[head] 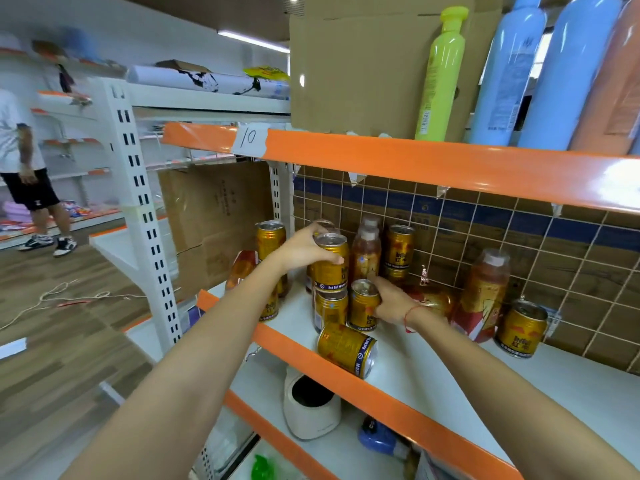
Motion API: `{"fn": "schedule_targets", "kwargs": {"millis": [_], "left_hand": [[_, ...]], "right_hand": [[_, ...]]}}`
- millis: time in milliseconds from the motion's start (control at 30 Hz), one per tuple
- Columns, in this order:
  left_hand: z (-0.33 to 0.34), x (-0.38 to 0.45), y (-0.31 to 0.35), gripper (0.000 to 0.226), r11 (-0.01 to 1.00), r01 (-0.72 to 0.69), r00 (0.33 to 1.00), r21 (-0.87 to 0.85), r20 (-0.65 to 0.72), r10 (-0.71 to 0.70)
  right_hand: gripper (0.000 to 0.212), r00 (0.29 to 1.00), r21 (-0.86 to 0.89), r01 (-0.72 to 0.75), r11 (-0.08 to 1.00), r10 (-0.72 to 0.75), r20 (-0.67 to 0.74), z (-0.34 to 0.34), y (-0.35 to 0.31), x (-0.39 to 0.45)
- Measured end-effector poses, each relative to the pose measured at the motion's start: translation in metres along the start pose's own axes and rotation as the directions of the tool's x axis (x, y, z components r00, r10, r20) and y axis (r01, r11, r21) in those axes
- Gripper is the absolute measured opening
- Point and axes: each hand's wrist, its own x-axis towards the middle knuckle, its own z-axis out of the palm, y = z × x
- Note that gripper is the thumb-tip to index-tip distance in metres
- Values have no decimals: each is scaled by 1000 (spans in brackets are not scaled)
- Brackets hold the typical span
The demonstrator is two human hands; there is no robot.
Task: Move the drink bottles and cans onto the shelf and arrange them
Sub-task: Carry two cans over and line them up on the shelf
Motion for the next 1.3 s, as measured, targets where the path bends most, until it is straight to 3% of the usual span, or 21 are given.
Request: {"fn": "schedule_targets", "kwargs": {"millis": [233,567,700,867,1000,1100,1167,1300], "left_hand": [[1,-3,-25,76,999,29,1000,-46,11,-28],[-10,3,-28,74,985,108,975,-137,207,-79],[-14,4,-27,74,981,143,956,-132,275,-103],[-7,1,-14,76,992,124,965,-32,237,-113],[2,-2,-14,79,997,80,992,1,98,-79],[1,-1,-15,79,998,49,994,27,93,-52],[-1,-1,-14,80,998,43,993,54,108,-48],[3,-4,-11,85,994,57,988,91,138,-69]], "right_hand": [[63,998,-1,-44,999,44,46,4,42,47],[50,994,63,-107,992,106,27,-13,-4,7],[47,989,-5,-94,996,94,114,-23,-6,8],[61,978,-95,-47,994,65,200,-26,-9,11],[56,977,-109,-35,993,57,206,-28,-7,12],[53,976,-124,-39,991,64,207,-28,-6,14],[61,975,-151,-39,988,71,212,-27,-7,14],[97,974,-214,-35,976,81,211,-13,-8,11]]}}
